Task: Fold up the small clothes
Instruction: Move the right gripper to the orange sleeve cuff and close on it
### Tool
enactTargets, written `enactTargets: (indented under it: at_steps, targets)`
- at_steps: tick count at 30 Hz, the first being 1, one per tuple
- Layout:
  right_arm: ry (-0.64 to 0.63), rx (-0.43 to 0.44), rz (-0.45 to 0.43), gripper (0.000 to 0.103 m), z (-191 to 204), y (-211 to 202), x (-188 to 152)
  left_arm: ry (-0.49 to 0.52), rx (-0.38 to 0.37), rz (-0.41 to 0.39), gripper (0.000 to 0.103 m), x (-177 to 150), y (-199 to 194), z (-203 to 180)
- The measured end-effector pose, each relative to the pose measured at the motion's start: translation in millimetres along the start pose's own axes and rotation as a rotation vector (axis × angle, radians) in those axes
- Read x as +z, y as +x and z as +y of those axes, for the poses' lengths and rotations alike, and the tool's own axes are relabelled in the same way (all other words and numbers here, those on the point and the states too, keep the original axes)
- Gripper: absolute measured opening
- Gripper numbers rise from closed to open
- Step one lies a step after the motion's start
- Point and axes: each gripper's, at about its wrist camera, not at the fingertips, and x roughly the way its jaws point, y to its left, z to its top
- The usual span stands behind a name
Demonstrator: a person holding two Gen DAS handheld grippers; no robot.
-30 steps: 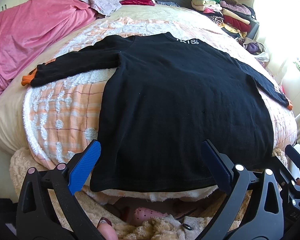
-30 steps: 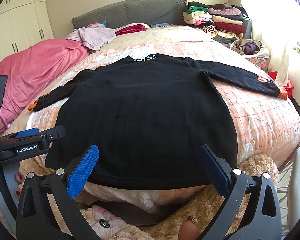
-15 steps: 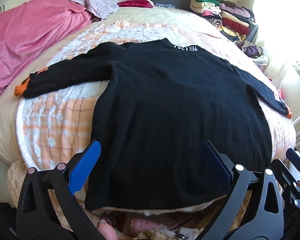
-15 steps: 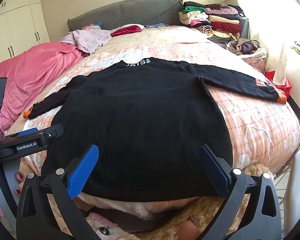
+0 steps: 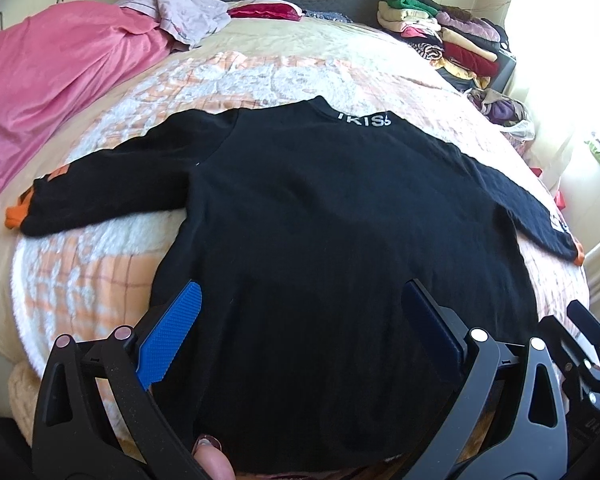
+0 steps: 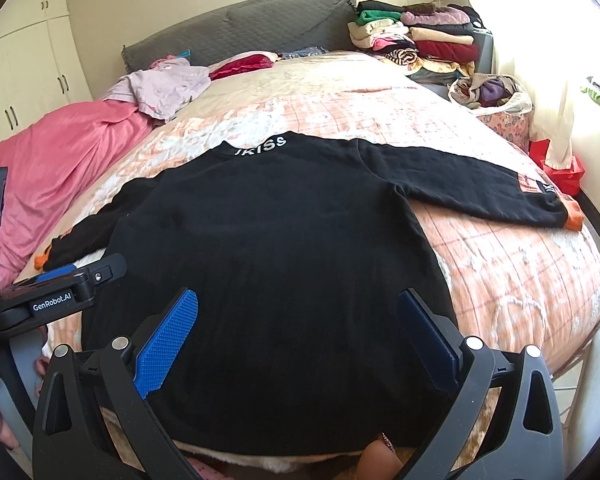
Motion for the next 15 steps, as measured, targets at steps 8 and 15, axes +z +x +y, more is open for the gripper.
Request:
enactTargets:
  at_steps: [8, 15]
  targets:
    - [0.036, -0.008, 0.000, 0.099, -10, 17, 27, 0.011, -0.003, 0.015, 0.094, 24, 19, -14]
    - [0.070, -0.015, -0.013, 0.099, -20, 29, 50, 0.009, -0.002, 0.036, 0.094, 46, 35, -23]
